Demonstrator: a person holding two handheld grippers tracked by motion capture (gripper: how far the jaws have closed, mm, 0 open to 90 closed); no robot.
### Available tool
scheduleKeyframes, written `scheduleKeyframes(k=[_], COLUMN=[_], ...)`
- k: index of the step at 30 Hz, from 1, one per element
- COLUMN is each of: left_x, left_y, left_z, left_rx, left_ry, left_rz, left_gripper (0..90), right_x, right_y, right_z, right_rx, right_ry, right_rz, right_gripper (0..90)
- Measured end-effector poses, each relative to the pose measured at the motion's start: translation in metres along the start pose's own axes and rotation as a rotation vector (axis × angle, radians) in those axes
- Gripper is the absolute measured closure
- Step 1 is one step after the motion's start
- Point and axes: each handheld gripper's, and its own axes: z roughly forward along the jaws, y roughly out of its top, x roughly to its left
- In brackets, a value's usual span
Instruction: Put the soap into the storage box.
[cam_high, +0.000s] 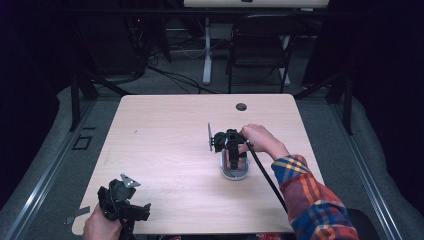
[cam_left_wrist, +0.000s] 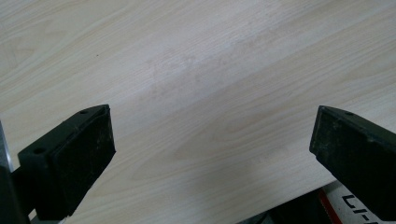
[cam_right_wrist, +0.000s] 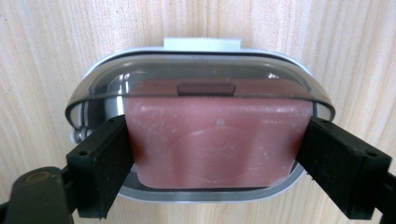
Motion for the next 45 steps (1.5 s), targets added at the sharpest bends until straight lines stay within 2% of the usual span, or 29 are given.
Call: scheduleKeyframes(k=[13, 25, 26, 29, 32, 37, 42, 45], left_x=[0.000, -0.001, -0.001, -0.001, -0.001, -0.001, -0.001, -0.001], left_y=[0.000, 0.000, 0.000, 0.000, 0.000, 0.000, 0.000, 0.001], left_z=[0.000, 0.000, 0.000, 0.000, 0.000, 0.001, 0.000, 0.000], left_rx=[0.001, 0.004, 0.004, 0.004, 0.004, 0.004, 0.007, 0.008], left_ry=[0.001, 0.002, 0.002, 0.001, 0.001, 0.002, 0.002, 0.001], left_rz=[0.000, -0.001, -0.002, -0.002, -0.002, -0.002, 0.001, 0.000], left_gripper=[0.0, 0.0, 0.0, 0.0, 0.0, 0.0, 0.0, 0.0], right_x=[0.000, 0.002, 0.003, 0.005, 0.006, 0.007, 0.011, 0.013], right_y=[-0.003, -0.012, -0.014, -0.017, -0.020, -0.030, -0.042, -0.046], right_z=[-0.001, -0.008, -0.011, -0.016, -0.019, -0.027, -0.036, -0.040], right_rx=[-0.040, -0.078, -0.100, -0.119, -0.121, -0.130, -0.136, -0.142], right_ry=[0.012, -0.004, -0.002, -0.011, -0.016, -0.014, -0.021, -0.032], right_rz=[0.026, 0.053, 0.052, 0.054, 0.053, 0.082, 0.109, 0.107], right_gripper=[13.7, 14.5, 14.4, 14.3, 14.0, 13.0, 8.3, 6.6])
